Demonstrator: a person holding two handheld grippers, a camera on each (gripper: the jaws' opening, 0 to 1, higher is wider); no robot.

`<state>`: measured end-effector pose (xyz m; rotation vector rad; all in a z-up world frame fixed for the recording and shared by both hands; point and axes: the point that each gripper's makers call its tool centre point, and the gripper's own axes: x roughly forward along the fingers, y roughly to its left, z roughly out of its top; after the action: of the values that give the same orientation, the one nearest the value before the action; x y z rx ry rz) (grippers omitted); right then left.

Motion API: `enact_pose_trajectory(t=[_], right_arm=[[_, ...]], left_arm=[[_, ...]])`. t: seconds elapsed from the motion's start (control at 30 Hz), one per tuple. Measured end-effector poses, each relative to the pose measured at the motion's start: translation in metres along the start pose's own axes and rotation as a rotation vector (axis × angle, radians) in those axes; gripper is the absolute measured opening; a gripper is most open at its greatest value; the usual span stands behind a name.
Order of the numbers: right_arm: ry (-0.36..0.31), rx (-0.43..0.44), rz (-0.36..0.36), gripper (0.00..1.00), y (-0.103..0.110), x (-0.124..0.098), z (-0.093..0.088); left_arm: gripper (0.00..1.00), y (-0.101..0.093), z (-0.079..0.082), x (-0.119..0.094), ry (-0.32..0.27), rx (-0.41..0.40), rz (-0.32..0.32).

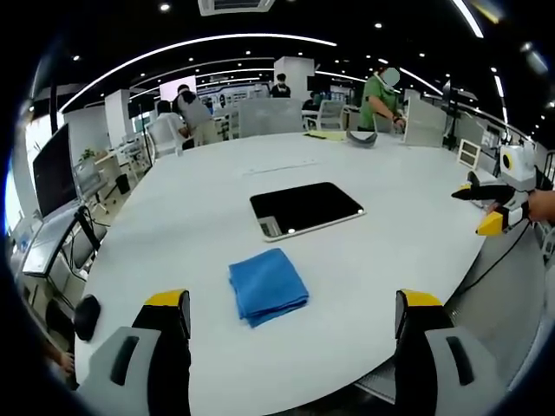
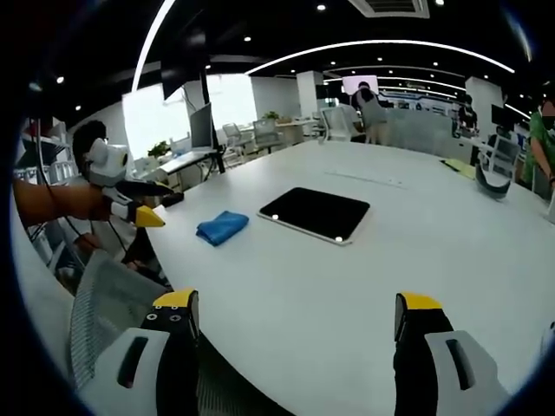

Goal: Wipe the mirror surface with the cleaning cloth until all visible marks leave the cleaned area.

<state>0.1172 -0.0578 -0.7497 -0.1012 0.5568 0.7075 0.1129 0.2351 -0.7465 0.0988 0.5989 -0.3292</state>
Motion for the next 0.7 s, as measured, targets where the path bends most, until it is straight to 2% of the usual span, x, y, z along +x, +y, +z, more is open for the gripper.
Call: enact_pose_trajectory(t=[0.43,0.7], right_arm=[[0.004,-0.010,0.018,0.92,0.002,0.000,0.000],[-0.010,-0.025,0.021,0.93,0.003,0.002,0.003]], left_arm=[[0.99,0.000,-0.006,0.006,0.023,-0.011,-0.026],[0.97,0.007,-0.004,0.016,0.035,0.020,-0.035]])
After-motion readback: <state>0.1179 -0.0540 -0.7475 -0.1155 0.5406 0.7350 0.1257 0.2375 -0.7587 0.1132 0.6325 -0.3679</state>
